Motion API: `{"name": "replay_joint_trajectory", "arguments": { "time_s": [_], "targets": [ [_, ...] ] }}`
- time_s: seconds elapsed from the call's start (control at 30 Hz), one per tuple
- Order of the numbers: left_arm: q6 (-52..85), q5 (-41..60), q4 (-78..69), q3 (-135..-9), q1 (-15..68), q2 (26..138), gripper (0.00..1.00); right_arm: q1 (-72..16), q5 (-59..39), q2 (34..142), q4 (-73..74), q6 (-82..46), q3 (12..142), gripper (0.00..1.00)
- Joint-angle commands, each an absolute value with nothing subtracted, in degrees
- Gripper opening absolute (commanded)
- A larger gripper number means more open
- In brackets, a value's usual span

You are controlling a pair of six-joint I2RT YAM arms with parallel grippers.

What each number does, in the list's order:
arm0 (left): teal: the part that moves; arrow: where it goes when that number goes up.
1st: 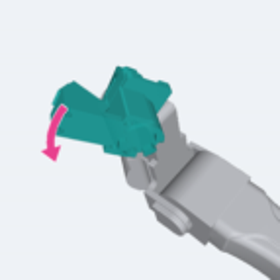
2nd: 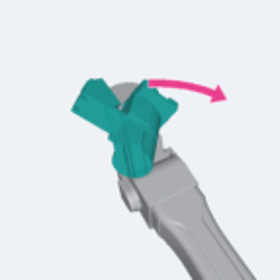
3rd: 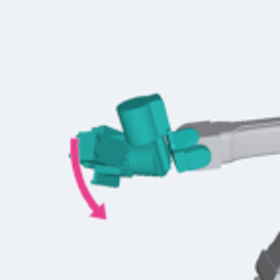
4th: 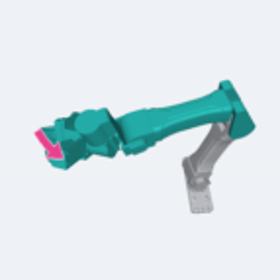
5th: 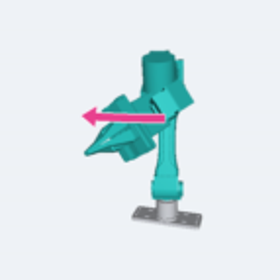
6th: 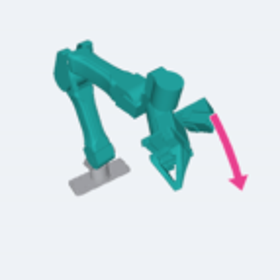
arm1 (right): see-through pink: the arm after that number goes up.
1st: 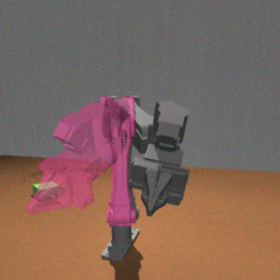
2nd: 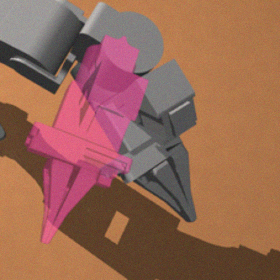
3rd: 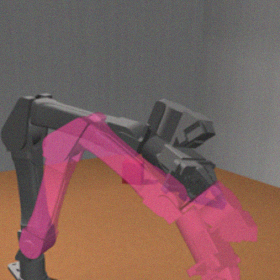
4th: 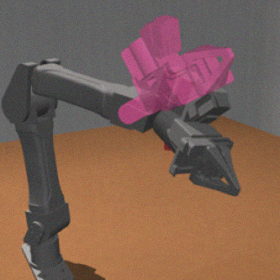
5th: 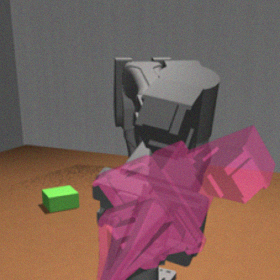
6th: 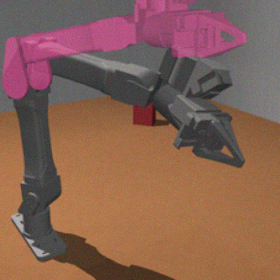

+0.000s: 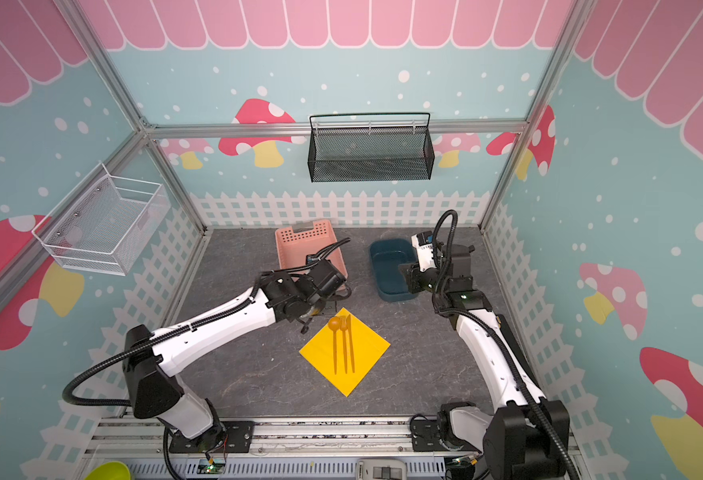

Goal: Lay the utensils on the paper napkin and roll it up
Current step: 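Raise the left gripper away while the right gripper moves toward the napkin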

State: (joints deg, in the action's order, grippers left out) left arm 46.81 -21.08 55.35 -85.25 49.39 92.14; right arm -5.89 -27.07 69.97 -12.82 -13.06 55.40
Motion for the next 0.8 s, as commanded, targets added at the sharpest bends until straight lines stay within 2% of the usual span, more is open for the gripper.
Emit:
{"name": "replay_joint_trajectory", "arguments": {
  "time_s": [0.0,0.1,0.37,0.63,0.77],
  "targets": [
    [40.0,-19.0,51.0,-80.1,45.2,88.0,0.18,-6.1,-31.1,73.8,-17.6,-19.0,57.4,0.19],
    [36.5,-13.4,48.2,-76.3,39.9,84.7,0.19,-9.4,-31.0,77.2,-19.7,-21.4,57.1,0.18],
    [26.1,-3.2,45.8,-69.6,25.1,79.0,0.19,-22.2,-21.7,82.0,-23.5,-28.6,57.5,0.18],
    [20.6,-1.9,41.9,-65.3,16.0,77.2,0.19,-31.5,-15.5,88.2,-28.4,-34.5,59.6,0.18],
    [20.3,2.5,41.7,-64.8,11.7,77.0,0.18,-33.7,-13.6,91.3,-28.9,-36.0,60.9,0.18]
  ]
}}
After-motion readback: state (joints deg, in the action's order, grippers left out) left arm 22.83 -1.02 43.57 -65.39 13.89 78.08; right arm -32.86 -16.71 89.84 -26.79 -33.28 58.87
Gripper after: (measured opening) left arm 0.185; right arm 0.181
